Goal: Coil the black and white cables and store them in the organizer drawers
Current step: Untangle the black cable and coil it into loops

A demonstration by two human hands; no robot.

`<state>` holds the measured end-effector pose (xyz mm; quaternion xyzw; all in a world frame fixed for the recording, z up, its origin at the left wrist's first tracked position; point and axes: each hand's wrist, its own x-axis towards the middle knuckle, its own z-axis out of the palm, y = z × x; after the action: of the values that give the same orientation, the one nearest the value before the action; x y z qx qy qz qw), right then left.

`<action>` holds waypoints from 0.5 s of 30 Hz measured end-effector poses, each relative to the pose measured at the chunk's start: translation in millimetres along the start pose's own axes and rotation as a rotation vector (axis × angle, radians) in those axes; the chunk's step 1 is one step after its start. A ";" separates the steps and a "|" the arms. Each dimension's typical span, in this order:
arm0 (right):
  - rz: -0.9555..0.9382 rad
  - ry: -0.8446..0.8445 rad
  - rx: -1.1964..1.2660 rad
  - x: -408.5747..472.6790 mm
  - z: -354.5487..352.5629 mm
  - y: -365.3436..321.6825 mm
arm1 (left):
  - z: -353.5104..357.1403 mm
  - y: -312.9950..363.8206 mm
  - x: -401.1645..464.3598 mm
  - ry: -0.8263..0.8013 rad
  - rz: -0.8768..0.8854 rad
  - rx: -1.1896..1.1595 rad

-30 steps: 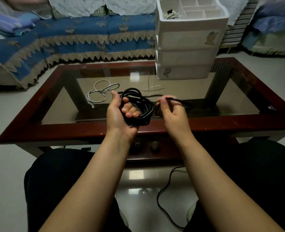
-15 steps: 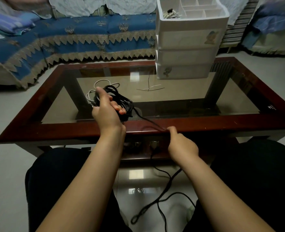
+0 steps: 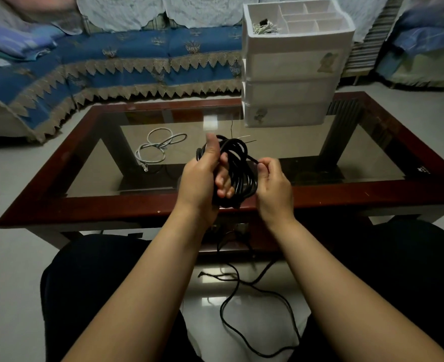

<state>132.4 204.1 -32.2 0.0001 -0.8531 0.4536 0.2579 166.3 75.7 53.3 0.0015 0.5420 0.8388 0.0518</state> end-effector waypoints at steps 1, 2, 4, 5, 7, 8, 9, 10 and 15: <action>-0.015 0.026 -0.024 -1.6 -1.7 0.8 | -0.9 -0.2 -0.3 0.012 -0.011 0.003; 0.000 0.042 -0.030 -2.1 -2.4 0.9 | -1.0 -1.2 -0.5 0.023 -0.026 0.003; 0.066 0.036 -0.024 -2.8 -2.4 0.2 | 0.2 -5.2 -1.5 0.036 -0.062 -0.028; 0.094 0.012 -0.032 -3.7 -2.4 -0.8 | 0.6 -7.1 -1.6 0.037 -0.073 -0.059; 0.100 -0.079 -0.129 -8.0 -4.3 -2.2 | 0.0 -9.0 -0.3 0.025 -0.066 -0.124; 0.085 -0.144 -0.201 -11.9 -5.7 -3.2 | -1.4 -8.8 1.2 0.029 -0.048 -0.151; 0.072 -0.227 -0.268 -17.0 -7.0 -5.8 | -3.6 -8.0 3.0 0.049 -0.029 -0.173; 0.072 -0.318 -0.312 -22.9 -7.1 -8.6 | -5.9 -6.9 5.2 0.085 -0.015 -0.193; 0.139 -0.674 -0.291 -48.6 4.5 -25.6 | -10.9 -11.0 14.3 0.337 0.047 -0.279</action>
<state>178.5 174.1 -35.8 0.0549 -0.9436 0.3187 -0.0715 152.3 71.6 38.0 -0.1333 0.4216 0.8949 -0.0595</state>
